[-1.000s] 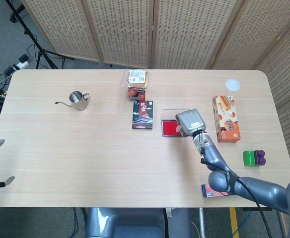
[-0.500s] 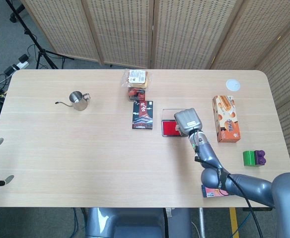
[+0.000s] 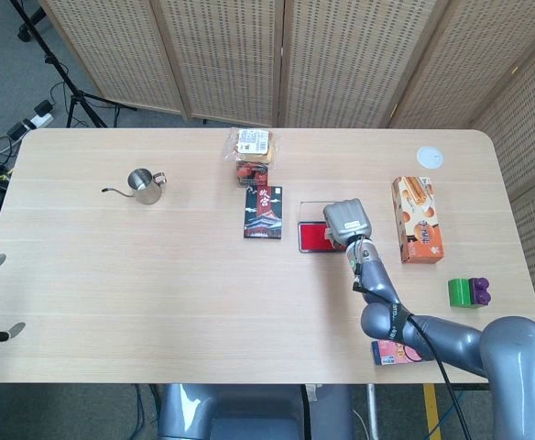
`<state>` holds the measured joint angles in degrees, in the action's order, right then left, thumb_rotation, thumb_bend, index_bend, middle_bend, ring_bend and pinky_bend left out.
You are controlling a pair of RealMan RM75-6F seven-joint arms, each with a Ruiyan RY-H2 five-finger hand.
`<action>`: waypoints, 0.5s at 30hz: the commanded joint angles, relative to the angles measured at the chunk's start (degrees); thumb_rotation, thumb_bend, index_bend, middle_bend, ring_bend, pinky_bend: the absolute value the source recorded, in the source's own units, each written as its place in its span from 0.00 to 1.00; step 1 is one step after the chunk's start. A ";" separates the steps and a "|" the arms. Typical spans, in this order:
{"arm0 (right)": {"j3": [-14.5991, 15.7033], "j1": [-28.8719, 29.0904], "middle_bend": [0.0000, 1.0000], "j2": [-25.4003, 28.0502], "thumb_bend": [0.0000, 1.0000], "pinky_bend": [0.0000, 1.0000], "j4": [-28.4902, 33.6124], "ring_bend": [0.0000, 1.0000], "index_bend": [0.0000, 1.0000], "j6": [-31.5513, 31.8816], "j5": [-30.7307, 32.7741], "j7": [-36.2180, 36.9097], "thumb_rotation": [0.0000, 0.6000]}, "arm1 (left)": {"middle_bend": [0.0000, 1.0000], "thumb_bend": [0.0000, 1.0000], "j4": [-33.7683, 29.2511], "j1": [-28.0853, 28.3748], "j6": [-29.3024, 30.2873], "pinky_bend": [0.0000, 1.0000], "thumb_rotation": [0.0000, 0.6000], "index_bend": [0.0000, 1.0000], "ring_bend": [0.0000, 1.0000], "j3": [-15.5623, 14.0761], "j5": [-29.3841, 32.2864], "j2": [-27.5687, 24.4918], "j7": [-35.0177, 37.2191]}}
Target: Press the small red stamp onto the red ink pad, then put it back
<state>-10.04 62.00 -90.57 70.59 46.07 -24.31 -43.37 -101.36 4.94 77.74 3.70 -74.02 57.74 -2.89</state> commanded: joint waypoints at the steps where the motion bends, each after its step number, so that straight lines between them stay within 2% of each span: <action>1: -0.39 0.26 0.92 -0.56 0.65 1.00 -0.68 0.99 0.54 -0.52 0.06 0.92 1.00 | 0.00 0.01 0.09 0.18 -0.29 0.00 1.00 0.00 0.00 0.11 0.40 0.04 -0.07; 15: -1.79 0.46 0.92 -1.34 0.67 1.00 -2.57 0.99 0.54 -2.40 -1.54 5.43 1.00 | 0.00 0.01 0.33 0.83 -1.60 0.00 1.00 0.00 0.00 0.20 1.65 0.08 -0.07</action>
<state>-11.74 62.50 -91.89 68.12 43.79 -25.66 -38.20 -101.02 5.76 76.15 3.90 -72.38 57.83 -2.96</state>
